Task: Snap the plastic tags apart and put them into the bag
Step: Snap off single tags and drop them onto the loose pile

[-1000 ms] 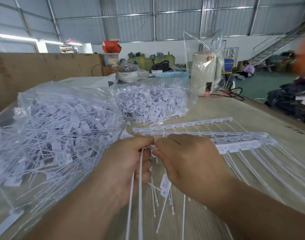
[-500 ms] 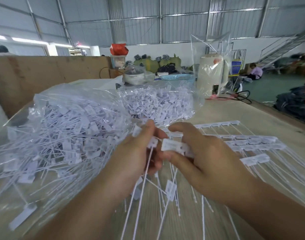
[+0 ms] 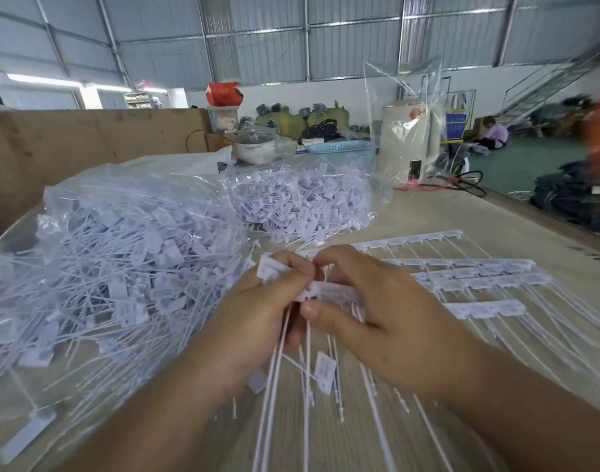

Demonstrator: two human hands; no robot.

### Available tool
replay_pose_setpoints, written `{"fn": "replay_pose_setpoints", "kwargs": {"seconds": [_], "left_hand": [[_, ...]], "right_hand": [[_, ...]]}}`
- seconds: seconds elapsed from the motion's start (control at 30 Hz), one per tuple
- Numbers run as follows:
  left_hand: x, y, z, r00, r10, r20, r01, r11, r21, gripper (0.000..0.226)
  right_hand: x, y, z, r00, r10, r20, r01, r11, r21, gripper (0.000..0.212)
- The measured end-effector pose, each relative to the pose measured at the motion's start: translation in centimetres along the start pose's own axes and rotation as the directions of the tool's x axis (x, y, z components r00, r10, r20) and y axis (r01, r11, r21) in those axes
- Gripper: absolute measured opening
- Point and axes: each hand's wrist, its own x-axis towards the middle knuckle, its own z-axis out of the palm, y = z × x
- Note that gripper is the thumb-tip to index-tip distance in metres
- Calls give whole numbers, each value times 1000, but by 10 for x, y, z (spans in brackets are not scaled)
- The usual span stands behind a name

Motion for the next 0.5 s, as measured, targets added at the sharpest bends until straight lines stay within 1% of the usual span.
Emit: {"fn": "replay_pose_setpoints", "kwargs": {"seconds": [0.07,0.1,0.13,0.2,0.23,0.37,0.5], "left_hand": [[1,1,-5,1000,-19,3,19,1000,-15,20],[2,1,-6,999,-35,17,35,999,-10,16],[2,0,-7,998,-48,28,48,999,13,18],[2,-3,-7,997,-64,38,61,996,68,26],[2,-3,-7,997,-64,38,61,995,76,27],[3,-2,-6,998,-66,-4,66,996,60,26],[5,-3,-5,991,-131,-36,131,991,1,20]], "right_hand": [[1,6,-5,999,44,11,-44,998,-35,23],[1,8,-7,996,65,54,-63,998,-28,17],[0,10,-7,991,72,113,-70,997,-21,14],[0,9,-5,980,60,189,-56,998,-24,21],[1,8,-4,980,62,190,-57,998,-30,23],[1,8,-5,993,75,90,-69,995,-68,24],[1,4,-4,998,68,6,-67,993,-99,25]]}}
